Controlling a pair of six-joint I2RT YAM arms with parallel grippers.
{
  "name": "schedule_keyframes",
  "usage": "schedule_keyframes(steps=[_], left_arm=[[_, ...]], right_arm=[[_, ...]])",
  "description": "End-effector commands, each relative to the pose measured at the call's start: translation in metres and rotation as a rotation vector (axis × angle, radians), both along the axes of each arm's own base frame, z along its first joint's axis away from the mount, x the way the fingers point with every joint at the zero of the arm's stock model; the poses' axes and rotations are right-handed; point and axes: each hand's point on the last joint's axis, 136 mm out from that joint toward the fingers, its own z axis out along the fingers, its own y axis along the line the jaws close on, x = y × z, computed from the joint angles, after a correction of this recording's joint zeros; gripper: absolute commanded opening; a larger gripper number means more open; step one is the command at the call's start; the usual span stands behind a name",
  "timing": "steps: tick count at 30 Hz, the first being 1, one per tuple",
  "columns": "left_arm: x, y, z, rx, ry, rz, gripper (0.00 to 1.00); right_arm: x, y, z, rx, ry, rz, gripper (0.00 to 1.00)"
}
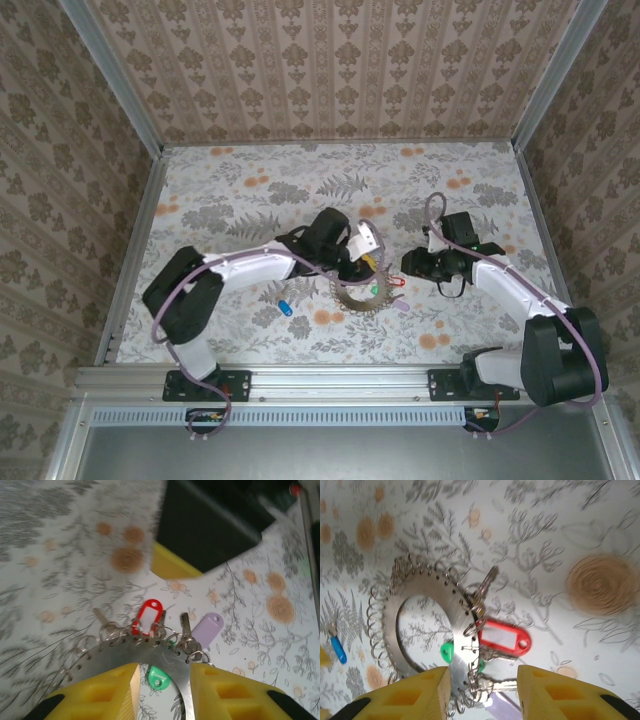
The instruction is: Put the keys on the keyring
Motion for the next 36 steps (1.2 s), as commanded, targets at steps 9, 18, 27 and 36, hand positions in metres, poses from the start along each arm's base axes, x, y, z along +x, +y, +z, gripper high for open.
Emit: schedule_keyframes(steps=[9, 18, 27, 36], left_arm=[[0.033, 0.071, -0.034, 0.105, 0.278, 0.582, 0.37], [0.025, 0.08, -0.074, 0.21, 0.396, 0.643, 0.38], [0.013, 0.071, -0.105, 0.272, 0.504, 0.62, 0.35], [0.01, 0.069, -0.116, 0.295, 0.53, 0.621, 0.31]], right_arm=[[-0.019, 0.029, -0.033, 0.024, 0.112, 0.072, 0.43], [-0.012, 0.045, -0.054, 0.036, 0.16, 0.105, 0.42], [-0.006, 0.05, -0.053, 0.051, 0.106, 0.115, 0.32], [-0.005, 0.054, -0.061, 0.082, 0.095, 0.124, 0.27]])
